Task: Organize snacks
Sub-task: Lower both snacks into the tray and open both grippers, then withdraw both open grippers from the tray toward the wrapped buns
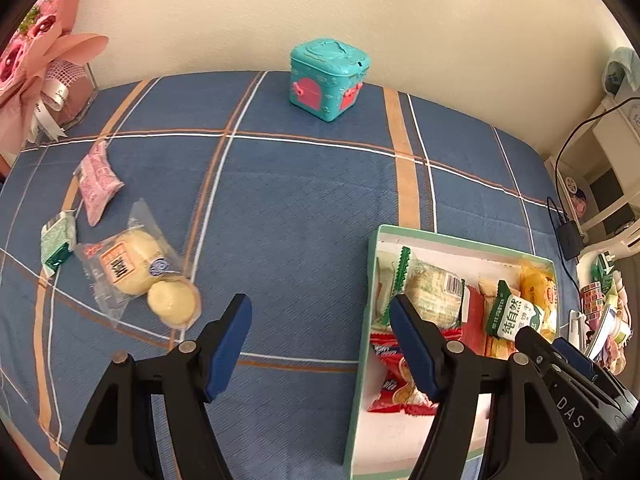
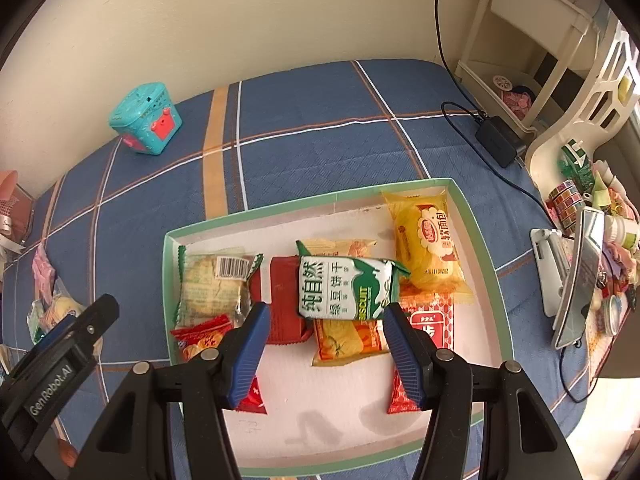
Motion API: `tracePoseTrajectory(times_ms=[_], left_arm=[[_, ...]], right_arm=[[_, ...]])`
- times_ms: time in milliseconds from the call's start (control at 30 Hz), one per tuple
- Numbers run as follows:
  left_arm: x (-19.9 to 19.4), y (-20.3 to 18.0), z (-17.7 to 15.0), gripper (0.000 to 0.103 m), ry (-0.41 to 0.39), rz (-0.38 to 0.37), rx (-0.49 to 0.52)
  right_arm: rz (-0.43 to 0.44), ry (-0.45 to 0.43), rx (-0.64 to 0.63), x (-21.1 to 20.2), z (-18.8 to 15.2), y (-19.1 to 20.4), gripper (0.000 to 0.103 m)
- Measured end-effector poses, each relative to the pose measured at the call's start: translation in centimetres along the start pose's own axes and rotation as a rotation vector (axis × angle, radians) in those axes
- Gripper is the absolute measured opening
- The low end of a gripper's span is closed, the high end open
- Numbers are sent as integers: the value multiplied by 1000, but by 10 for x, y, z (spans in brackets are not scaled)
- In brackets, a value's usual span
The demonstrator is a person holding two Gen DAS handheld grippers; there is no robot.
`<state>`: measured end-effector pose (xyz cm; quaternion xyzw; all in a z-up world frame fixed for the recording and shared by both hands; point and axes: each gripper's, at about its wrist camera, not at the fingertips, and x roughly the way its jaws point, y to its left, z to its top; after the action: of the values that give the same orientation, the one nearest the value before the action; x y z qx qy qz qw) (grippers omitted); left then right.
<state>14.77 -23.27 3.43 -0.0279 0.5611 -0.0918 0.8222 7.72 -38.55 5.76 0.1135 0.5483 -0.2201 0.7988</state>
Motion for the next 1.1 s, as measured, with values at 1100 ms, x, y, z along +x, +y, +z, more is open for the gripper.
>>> tracePoseTrajectory(times_ms=[1100], left_arm=[[-28, 22, -35, 90, -7, 30, -30]], right_arm=[[-16, -22, -72, -21, -39, 19, 75]])
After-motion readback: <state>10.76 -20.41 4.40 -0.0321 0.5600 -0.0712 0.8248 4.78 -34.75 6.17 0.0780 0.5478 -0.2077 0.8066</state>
